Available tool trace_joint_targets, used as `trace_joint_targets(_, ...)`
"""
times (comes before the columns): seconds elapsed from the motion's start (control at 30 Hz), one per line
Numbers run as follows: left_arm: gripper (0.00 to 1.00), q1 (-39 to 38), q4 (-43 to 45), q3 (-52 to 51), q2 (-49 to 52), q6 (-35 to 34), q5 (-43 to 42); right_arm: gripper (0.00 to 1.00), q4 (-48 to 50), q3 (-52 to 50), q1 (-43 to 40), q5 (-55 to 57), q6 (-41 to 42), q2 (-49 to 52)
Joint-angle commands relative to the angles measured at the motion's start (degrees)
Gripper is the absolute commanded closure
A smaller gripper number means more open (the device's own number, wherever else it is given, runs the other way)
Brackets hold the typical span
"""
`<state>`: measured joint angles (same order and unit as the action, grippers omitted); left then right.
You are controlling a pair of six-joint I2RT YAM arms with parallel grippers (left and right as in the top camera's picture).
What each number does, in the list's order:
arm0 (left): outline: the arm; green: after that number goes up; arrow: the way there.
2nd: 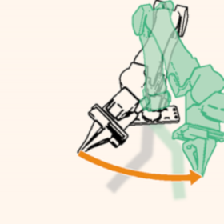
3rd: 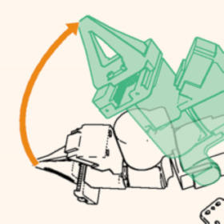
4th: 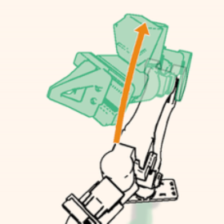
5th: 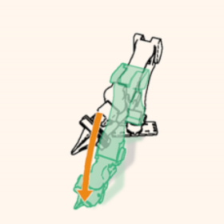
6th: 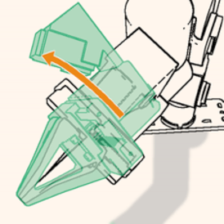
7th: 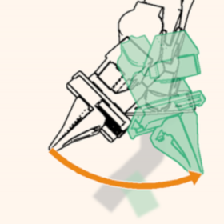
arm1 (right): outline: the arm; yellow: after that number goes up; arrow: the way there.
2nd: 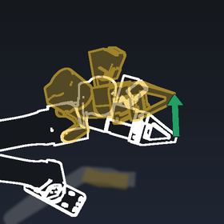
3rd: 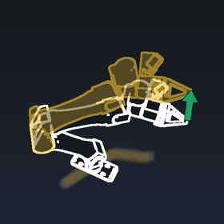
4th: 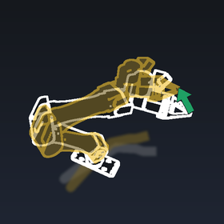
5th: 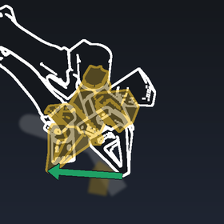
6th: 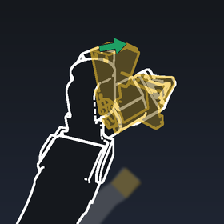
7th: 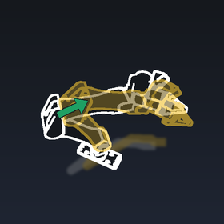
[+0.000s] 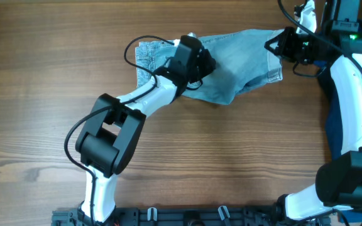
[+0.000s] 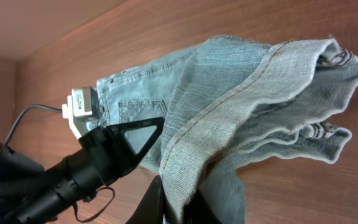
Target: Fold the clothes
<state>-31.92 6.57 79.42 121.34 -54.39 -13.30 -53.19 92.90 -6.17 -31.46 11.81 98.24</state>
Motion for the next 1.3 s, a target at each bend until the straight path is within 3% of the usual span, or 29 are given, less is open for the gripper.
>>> trace_joint_targets(0.0,0.96,-0.59,2.38,0.63,2.86,-0.85,3.8,0.96,-0.44,0.9,-0.17,-0.04,-1.36,-1.38)
trace_joint_targets(0.57,0.96,-0.98,13.64,0.63,8.85,-1.79,1.07,0.96,0.42,0.9,-0.17,-0.07,-1.29,-1.38)
trace_joint_targets(1.27,0.96,-2.16,15.34,0.66,12.39,-1.38,0.55,0.96,0.48,0.9,-0.15,-0.04,-1.22,-1.38)
